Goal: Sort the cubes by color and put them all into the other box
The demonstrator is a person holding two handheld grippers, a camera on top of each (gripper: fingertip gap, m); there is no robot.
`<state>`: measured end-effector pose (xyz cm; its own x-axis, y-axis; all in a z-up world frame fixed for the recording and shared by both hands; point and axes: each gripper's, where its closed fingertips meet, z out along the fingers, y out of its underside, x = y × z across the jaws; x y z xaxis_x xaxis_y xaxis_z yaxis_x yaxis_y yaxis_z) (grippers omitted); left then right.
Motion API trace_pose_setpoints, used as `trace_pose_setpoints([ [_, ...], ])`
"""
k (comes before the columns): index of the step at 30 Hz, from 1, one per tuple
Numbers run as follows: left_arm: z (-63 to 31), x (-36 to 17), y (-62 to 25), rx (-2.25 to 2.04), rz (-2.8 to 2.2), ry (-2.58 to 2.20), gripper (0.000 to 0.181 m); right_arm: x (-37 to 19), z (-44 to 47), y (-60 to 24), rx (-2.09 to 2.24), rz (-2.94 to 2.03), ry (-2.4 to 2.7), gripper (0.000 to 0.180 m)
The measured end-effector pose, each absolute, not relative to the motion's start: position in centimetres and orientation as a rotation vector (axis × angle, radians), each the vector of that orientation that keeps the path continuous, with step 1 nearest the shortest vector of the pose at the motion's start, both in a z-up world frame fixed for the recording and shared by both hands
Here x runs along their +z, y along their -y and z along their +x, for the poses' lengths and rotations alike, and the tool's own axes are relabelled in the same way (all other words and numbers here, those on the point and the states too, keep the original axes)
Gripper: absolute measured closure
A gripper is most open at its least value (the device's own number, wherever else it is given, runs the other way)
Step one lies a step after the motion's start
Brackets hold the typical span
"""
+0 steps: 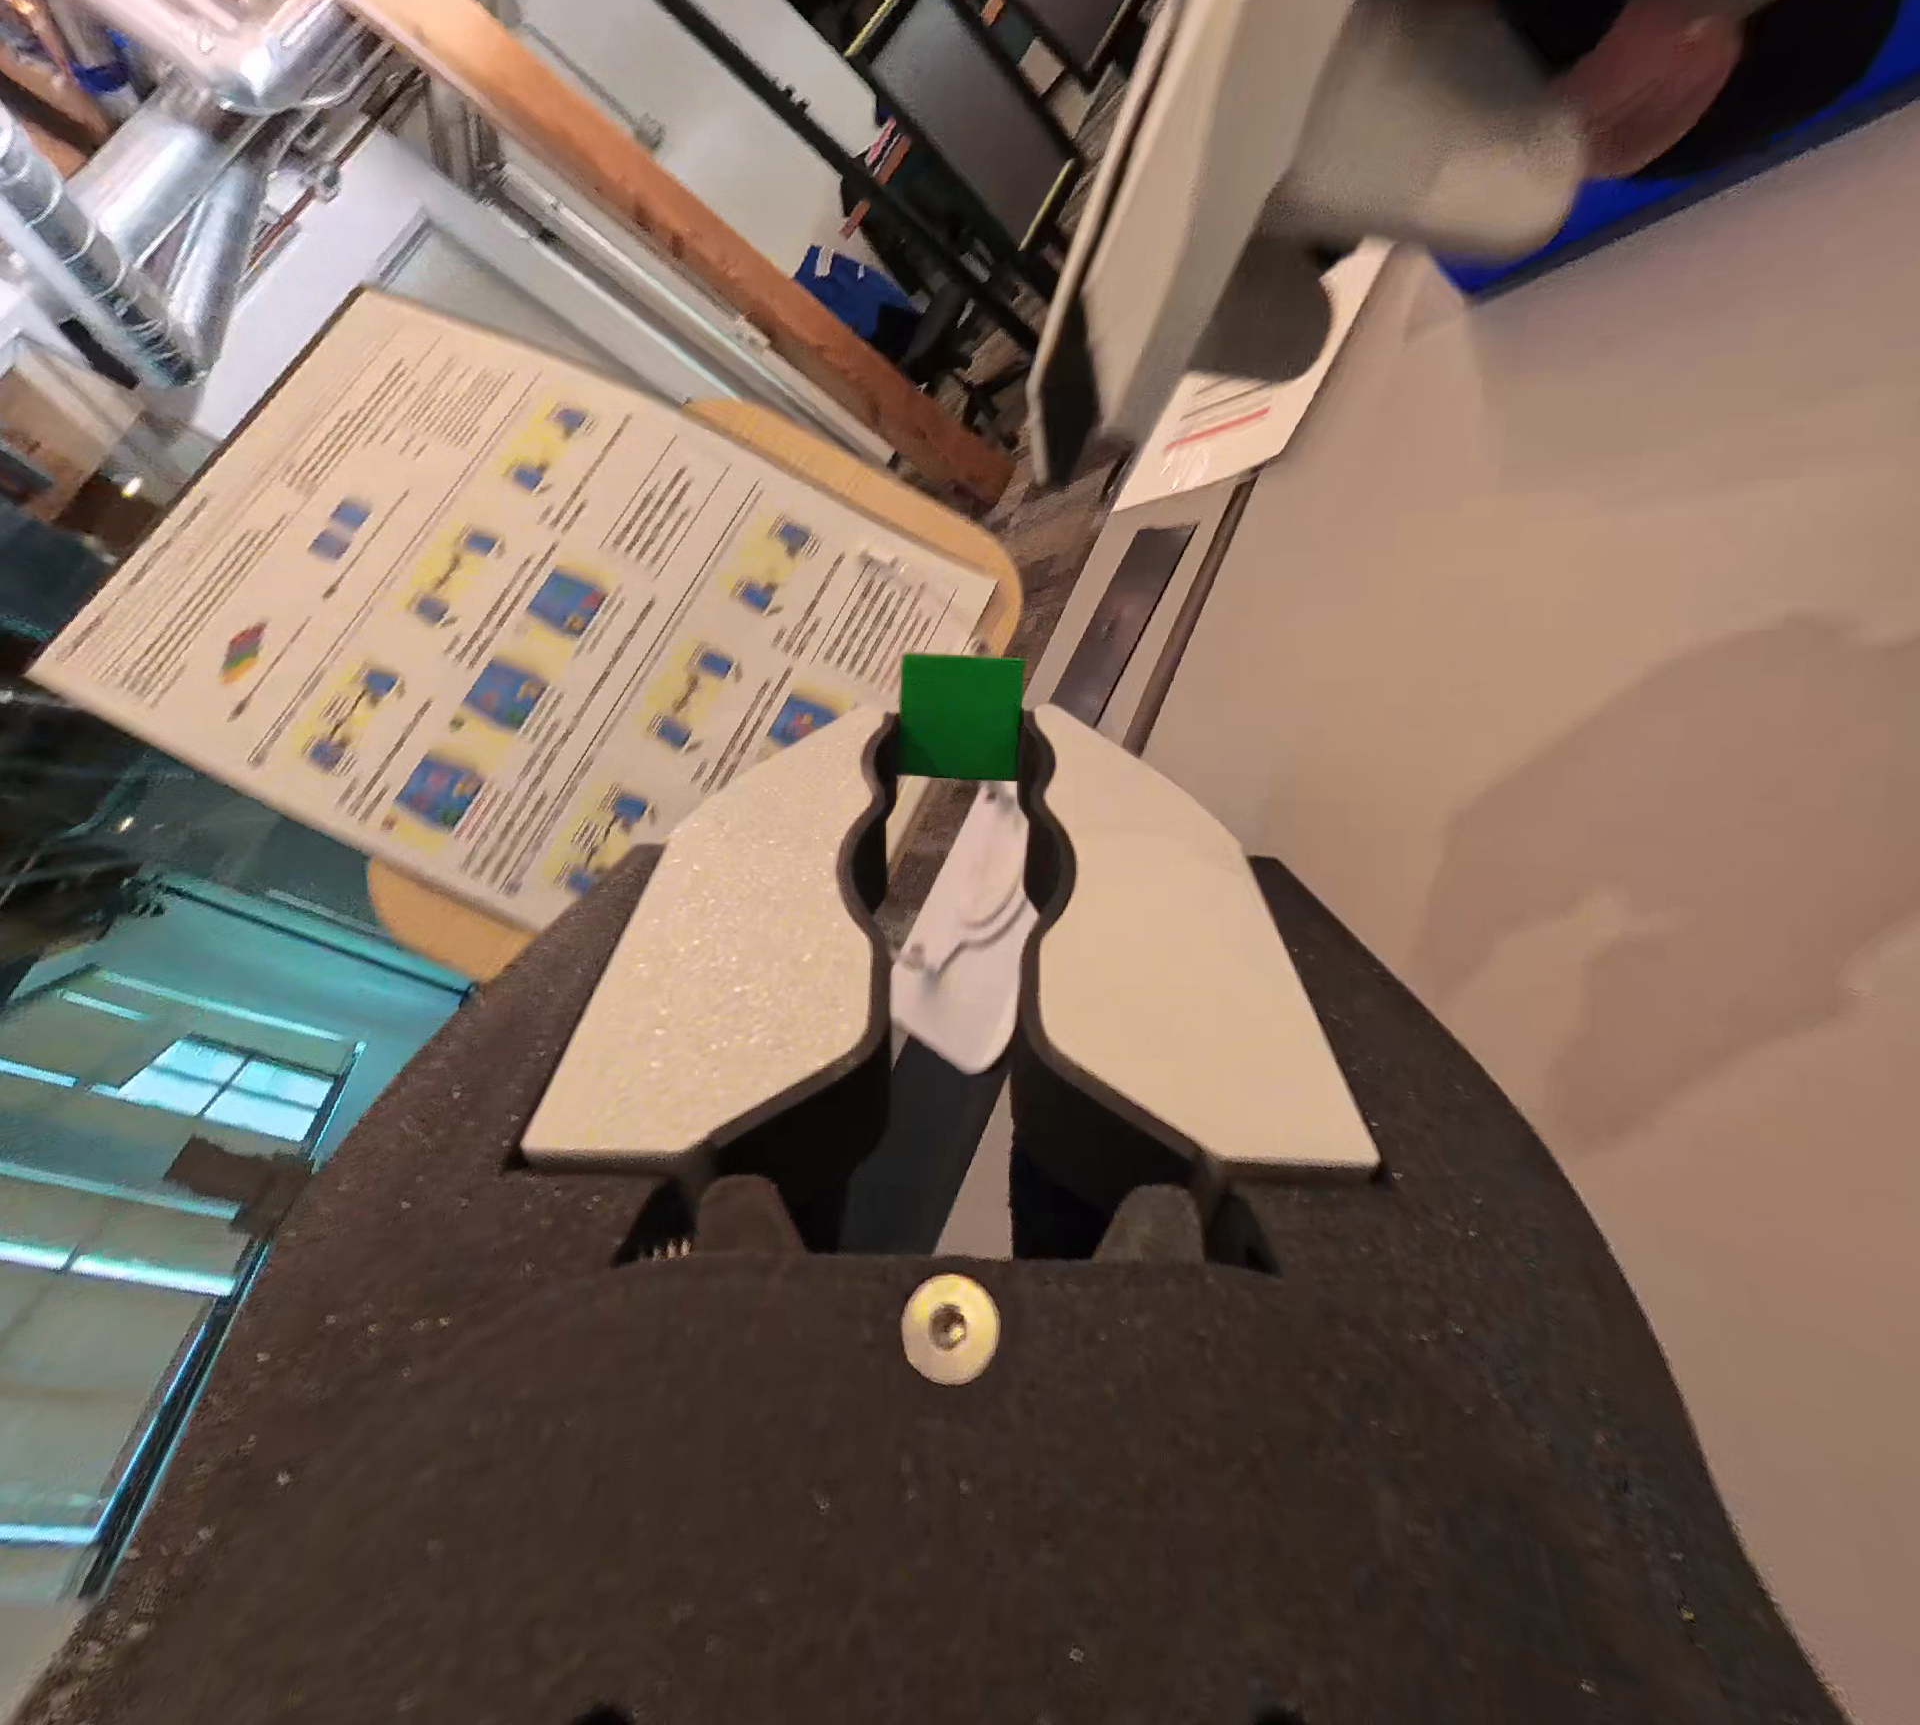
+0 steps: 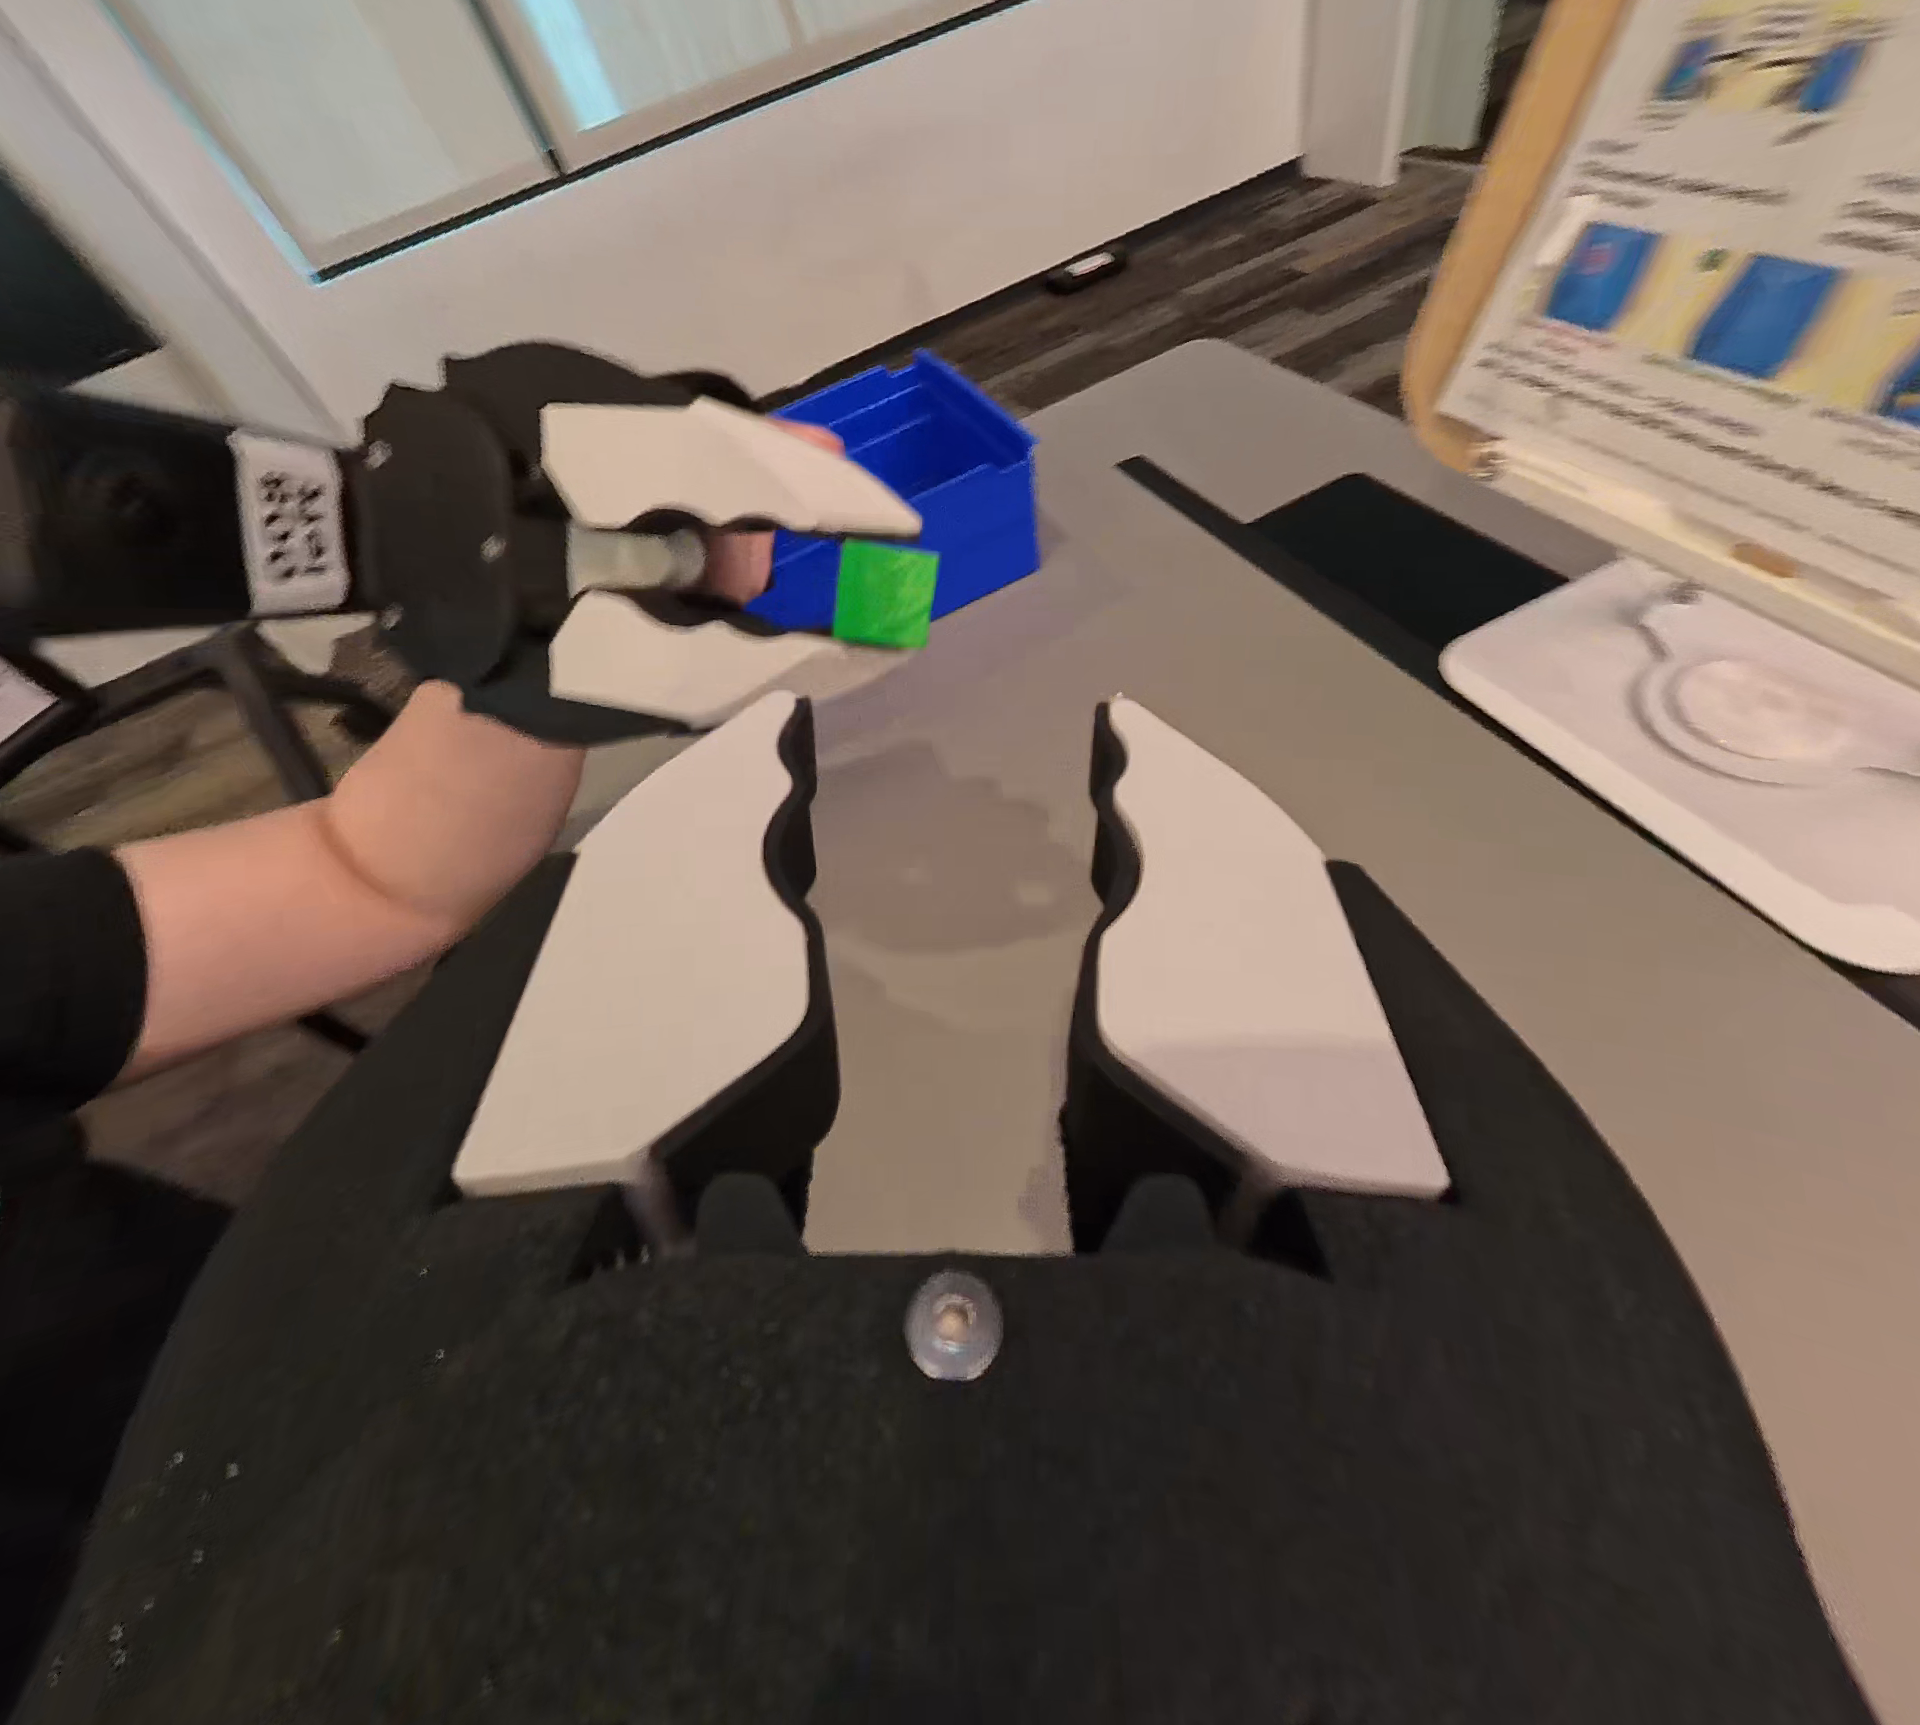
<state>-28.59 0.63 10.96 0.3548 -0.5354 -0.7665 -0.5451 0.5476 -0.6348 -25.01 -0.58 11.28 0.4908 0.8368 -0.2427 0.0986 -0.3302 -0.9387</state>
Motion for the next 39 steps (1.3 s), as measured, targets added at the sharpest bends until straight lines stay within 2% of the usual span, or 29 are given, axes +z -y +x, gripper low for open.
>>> trace_pose_setpoints([
  [4,-23.8,10.9,-0.4,-0.008,-1.035,-1.304,0.159,11.2,-23.0,-0.6,1.037,-1.786,0.666,0.120],
  [7,-21.6,10.3,0.1,-0.040,-1.023,-1.320,0.159,10.6,-22.9,-0.5,1.170,-1.806,0.670,0.124],
  [8,-21.2,10.1,0.0,-0.038,-1.025,-1.321,0.159,10.3,-22.9,-0.4,1.205,-1.818,0.689,0.128],
  [9,-21.0,9.9,-0.2,-0.024,-1.031,-1.321,0.159,10.5,-22.7,0.0,1.262,-1.802,0.723,0.153],
  [10,-20.9,9.7,-0.3,-0.024,-1.029,-1.321,0.159,10.3,-22.4,-0.1,1.261,-1.816,0.734,0.159],
  [17,-20.2,8.6,-0.6,-0.017,-1.033,-1.330,0.159,8.6,-21.8,0.1,1.172,-1.913,0.817,0.153],
  [19,-20.1,8.6,-0.4,-0.037,-1.029,-1.324,0.159,8.4,-21.8,0.0,1.141,-1.922,0.835,0.159],
  [29,-21.3,7.4,-1.0,-0.041,-1.095,-1.290,0.155,8.6,-19.2,-0.8,1.044,-1.921,0.817,0.159],
  [31,-22.0,7.6,-1.3,-0.057,-1.125,-1.284,0.151,9.7,-14.8,-1.3,0.932,-1.916,0.745,0.159],
  [34,-22.8,8.7,-1.3,-0.125,-1.138,-1.242,0.150,9.6,-2.1,-1.9,0.573,-2.000,0.452,0.159],
  [37,-23.6,9.0,-1.6,-0.133,-1.150,-1.224,0.152,4.7,12.9,1.1,0.205,-2.209,0.024,0.158],
  [39,-24.0,8.8,-2.2,-0.088,-1.155,-1.225,0.153,0.9,19.6,3.7,0.136,-2.276,-0.202,0.158],
])
